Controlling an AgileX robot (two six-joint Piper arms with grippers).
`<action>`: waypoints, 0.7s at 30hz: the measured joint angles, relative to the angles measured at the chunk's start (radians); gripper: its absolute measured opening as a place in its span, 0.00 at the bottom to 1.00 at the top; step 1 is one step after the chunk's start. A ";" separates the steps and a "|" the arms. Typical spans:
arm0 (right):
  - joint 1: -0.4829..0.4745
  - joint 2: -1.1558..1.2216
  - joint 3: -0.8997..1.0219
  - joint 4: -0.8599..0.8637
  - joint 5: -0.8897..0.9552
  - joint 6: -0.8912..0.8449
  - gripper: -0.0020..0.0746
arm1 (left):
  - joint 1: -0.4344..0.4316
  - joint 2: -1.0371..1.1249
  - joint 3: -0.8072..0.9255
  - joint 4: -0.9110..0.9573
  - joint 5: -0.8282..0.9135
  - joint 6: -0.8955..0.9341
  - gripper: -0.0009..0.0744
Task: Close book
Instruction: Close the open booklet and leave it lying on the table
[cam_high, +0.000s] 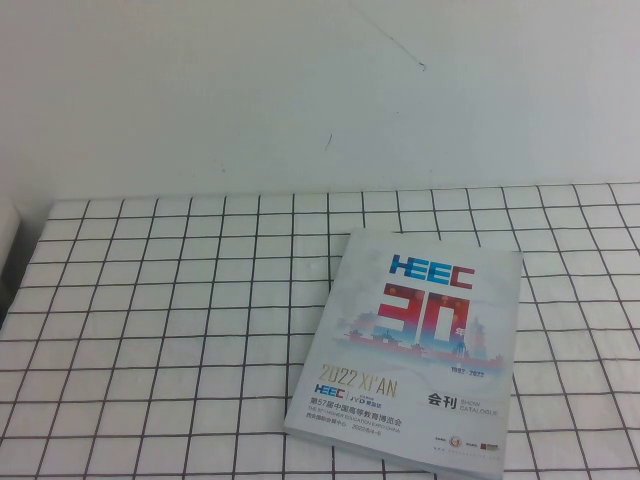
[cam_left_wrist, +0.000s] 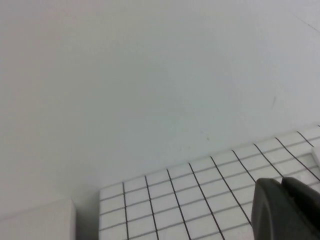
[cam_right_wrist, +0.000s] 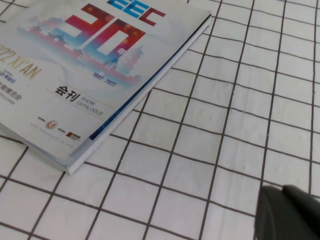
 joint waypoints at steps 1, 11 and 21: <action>0.000 0.000 0.000 0.001 0.001 0.000 0.02 | 0.000 0.000 0.000 0.000 0.023 0.000 0.01; 0.000 0.000 0.000 0.002 0.004 0.000 0.02 | -0.005 -0.009 0.003 0.013 0.224 0.000 0.01; 0.000 0.000 0.000 0.003 0.006 0.000 0.02 | -0.025 -0.221 0.208 0.090 0.191 -0.002 0.01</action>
